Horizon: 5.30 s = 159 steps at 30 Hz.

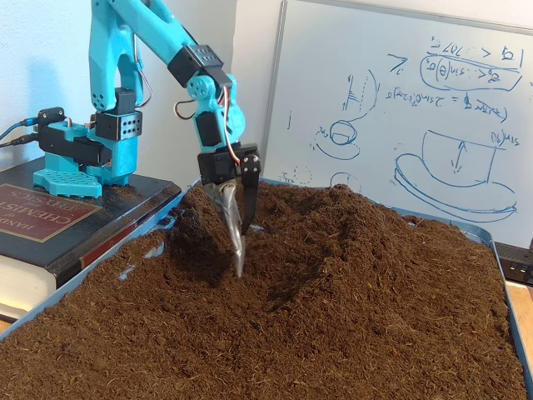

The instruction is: Build a berm.

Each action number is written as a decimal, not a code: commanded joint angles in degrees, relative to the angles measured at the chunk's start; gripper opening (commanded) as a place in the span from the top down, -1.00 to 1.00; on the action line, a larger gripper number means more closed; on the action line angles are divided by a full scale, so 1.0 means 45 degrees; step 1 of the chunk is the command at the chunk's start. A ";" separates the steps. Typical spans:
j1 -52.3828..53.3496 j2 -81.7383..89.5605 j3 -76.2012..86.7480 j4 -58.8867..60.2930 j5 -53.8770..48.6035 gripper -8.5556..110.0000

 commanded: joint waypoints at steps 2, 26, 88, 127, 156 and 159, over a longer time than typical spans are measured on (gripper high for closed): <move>0.0000 -0.0937 -0.0449 -0.0156 0.0098 0.85; -0.3086 -0.4746 -0.7109 -0.0137 0.5488 0.85; -0.3066 -0.8437 -1.8945 -0.5000 0.6484 0.85; -0.3145 -1.1836 -1.2402 -0.5645 0.6289 0.85; -0.3066 -0.4512 -0.6445 -0.5645 0.6465 0.85; -0.3027 -0.2734 -0.6445 -0.5645 0.6484 0.85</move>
